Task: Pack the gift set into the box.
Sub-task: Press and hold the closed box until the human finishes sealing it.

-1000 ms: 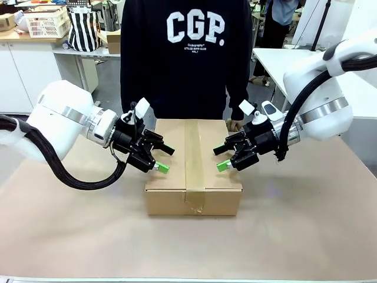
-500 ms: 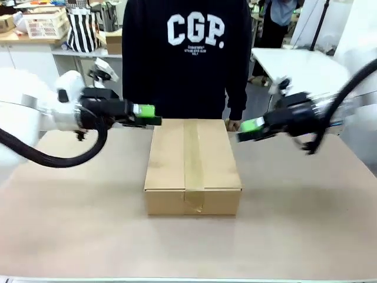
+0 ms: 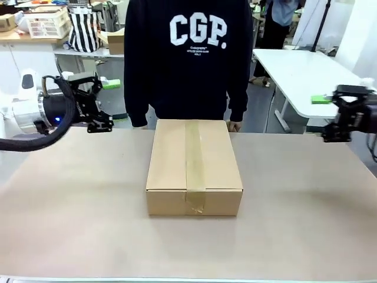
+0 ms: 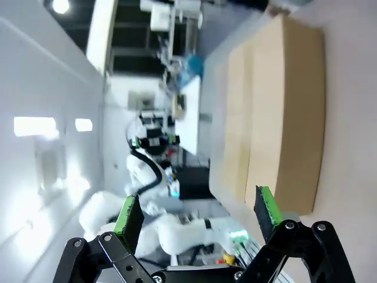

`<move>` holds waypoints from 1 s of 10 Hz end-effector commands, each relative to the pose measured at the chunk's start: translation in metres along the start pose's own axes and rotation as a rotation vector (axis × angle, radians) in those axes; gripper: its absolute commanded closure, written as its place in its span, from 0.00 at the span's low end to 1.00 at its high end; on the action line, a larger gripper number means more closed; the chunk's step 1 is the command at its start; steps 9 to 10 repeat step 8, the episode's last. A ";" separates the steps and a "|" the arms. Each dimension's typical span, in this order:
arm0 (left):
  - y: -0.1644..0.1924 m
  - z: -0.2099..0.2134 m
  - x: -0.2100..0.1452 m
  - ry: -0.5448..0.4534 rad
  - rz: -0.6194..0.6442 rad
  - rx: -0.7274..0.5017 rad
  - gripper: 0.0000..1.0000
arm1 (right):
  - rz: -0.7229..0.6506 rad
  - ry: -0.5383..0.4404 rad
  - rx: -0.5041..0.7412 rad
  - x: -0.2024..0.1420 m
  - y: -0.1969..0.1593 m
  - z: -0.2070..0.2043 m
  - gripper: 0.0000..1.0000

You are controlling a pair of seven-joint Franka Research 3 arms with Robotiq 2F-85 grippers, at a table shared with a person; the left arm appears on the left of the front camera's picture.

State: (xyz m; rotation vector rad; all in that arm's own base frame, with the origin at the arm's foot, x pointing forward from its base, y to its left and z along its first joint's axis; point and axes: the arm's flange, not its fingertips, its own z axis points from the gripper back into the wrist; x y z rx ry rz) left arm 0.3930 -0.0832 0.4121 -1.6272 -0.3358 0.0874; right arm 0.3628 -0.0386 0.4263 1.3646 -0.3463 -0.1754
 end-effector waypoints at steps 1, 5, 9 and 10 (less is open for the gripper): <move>-0.004 -0.022 -0.014 0.069 -0.088 0.006 0.00 | 0.042 0.069 -0.018 -0.008 0.011 -0.024 0.00; -0.004 -0.022 -0.014 0.069 -0.088 0.006 0.00 | 0.042 0.069 -0.018 -0.008 0.011 -0.024 0.00; -0.004 -0.022 -0.014 0.069 -0.088 0.006 0.00 | 0.042 0.069 -0.018 -0.008 0.011 -0.024 0.00; -0.004 -0.022 -0.014 0.069 -0.088 0.006 0.00 | 0.042 0.069 -0.018 -0.008 0.011 -0.024 0.00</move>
